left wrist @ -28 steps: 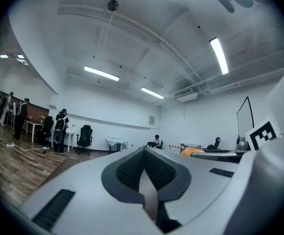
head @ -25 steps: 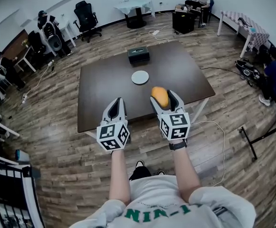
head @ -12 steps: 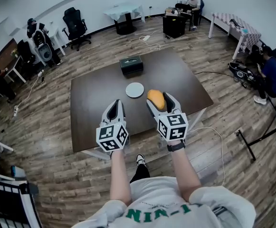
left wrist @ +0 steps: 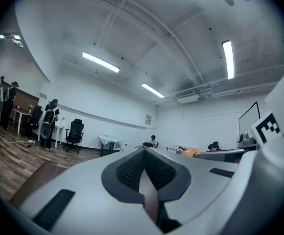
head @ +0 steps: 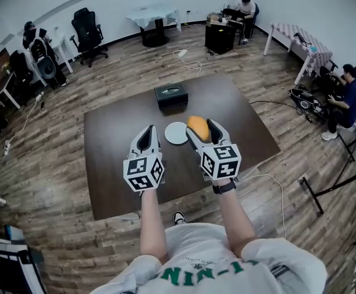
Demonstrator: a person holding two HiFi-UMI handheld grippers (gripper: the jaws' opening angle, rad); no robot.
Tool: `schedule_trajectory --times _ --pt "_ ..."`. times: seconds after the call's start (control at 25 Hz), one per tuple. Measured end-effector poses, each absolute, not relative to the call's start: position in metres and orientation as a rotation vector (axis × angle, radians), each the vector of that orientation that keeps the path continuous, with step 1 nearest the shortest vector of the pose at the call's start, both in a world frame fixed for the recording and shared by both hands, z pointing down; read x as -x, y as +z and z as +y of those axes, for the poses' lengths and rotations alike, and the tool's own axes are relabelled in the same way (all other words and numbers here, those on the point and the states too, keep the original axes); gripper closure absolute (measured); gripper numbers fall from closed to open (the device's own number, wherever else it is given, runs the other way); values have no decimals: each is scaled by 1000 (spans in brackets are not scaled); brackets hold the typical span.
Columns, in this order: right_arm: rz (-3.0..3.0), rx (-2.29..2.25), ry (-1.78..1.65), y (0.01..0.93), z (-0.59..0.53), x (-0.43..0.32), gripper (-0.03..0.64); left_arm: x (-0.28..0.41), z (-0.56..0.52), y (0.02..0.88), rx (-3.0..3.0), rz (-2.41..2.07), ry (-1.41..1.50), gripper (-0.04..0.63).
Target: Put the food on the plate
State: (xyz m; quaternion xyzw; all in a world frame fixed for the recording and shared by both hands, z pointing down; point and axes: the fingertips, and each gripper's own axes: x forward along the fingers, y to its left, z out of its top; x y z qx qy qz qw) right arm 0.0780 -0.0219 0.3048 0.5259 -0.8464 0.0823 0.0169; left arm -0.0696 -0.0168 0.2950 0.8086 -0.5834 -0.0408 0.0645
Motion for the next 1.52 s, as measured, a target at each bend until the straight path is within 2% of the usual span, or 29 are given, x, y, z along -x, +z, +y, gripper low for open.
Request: schedule_trajectory --times 0.48,1.04,1.52 --pt "-2600 -1620 248 321 -113 -23 288 119 -104 328 -2444 -1718 -83 583" --pt "-2563 -1571 369 377 -221 -30 288 93 -211 378 -2416 -1659 15 583" --pt "-2475 -1505 358 426 -272 -20 288 96 -257 431 -2331 -1639 109 583"
